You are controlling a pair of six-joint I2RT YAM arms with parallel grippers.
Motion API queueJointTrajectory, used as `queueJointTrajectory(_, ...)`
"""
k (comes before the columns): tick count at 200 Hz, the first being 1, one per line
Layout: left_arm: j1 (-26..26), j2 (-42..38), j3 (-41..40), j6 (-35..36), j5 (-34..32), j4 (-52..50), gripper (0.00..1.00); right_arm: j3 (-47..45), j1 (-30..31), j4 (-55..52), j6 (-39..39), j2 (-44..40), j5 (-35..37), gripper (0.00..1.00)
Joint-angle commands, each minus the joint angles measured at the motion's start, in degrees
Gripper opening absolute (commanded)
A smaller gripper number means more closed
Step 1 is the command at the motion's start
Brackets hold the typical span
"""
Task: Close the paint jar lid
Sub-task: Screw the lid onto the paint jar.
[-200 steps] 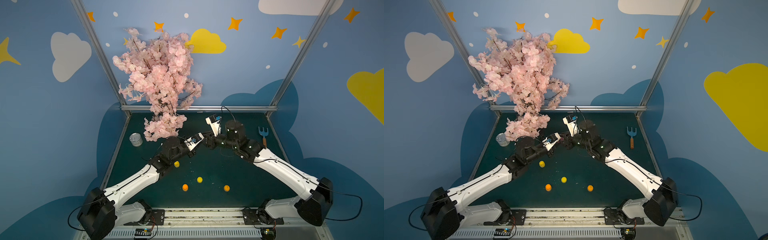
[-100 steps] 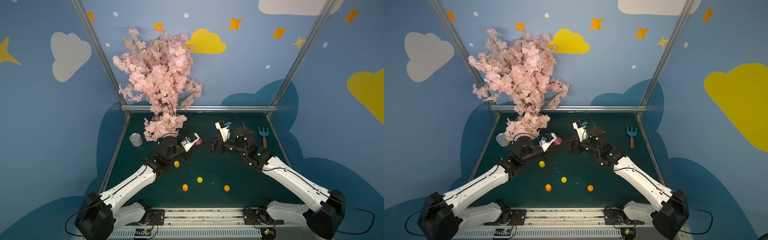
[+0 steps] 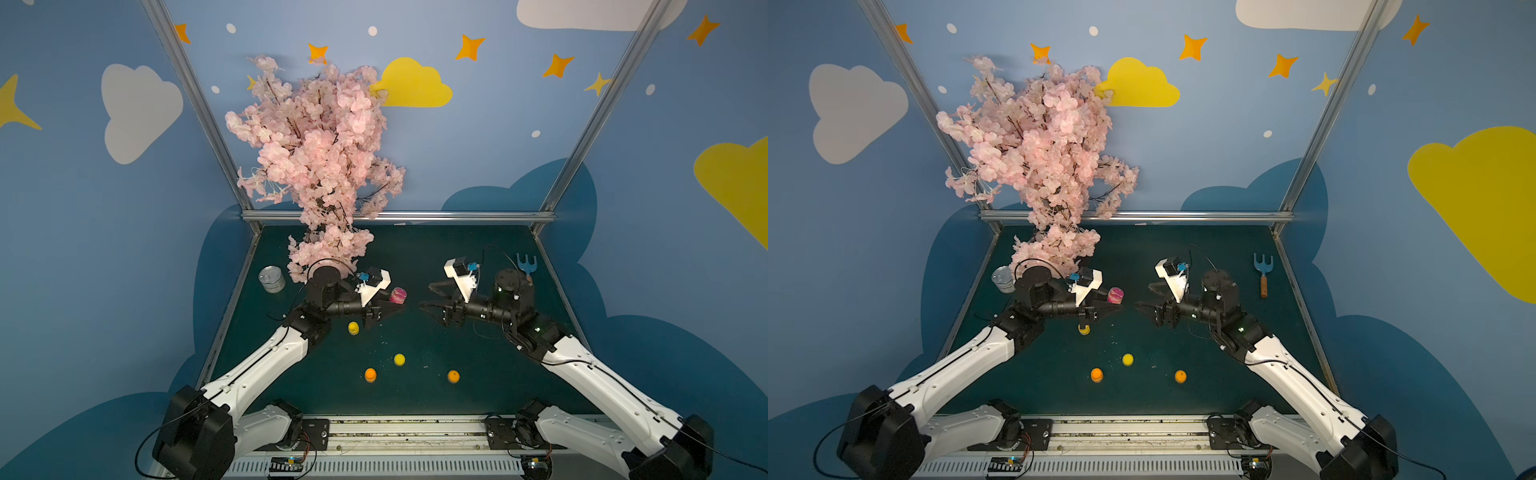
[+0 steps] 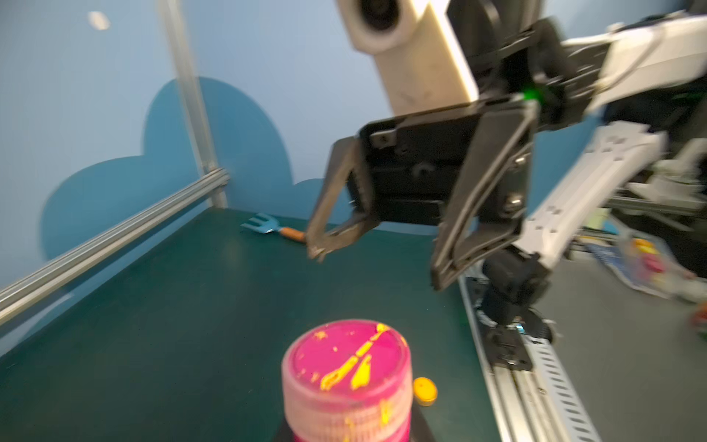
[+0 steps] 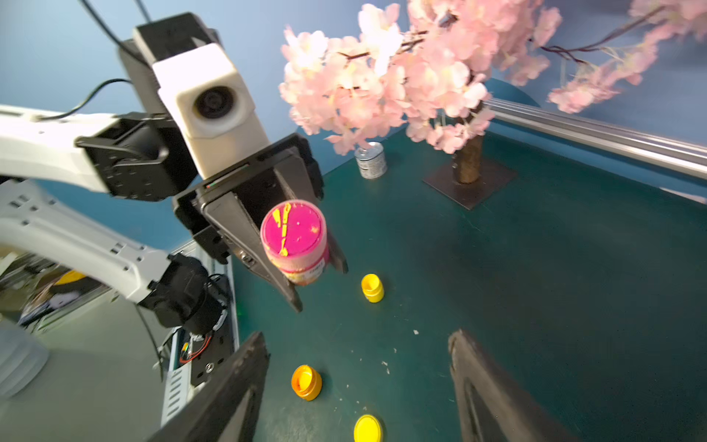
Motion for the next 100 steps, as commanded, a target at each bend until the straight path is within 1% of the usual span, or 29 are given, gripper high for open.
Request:
queueJointTrajectory(1, -0.77, 1.08, 2.68, 0.22, 13.08, -1.67, 0.12, 0.54, -0.06, 9.01, -3.20, -0.34, -10.09, 0.72)
queueJointTrajectory(22, -1.19, 1.73, 3.43, 2.15, 13.12, -3.92, 0.12, 3.20, -0.06, 9.02, -2.81, 1.92, -14.50, 0.65)
queueJointTrajectory(39, -1.28, 1.90, 3.34, 2.26, 12.78, -3.41, 0.12, 5.37, 0.05, 7.27, -3.09, 3.84, -17.26, 0.65)
queueJointTrajectory(60, -1.46, 1.89, 3.46, 2.48, 12.24, -3.39, 0.12, 6.98, 0.33, 5.22, -3.53, 5.47, -18.55, 0.65)
queueJointTrajectory(100, -1.46, 2.25, 3.70, 2.46, 12.42, -2.68, 0.12, 7.62, 2.45, 5.88, -4.46, 7.76, -19.05, 0.65)
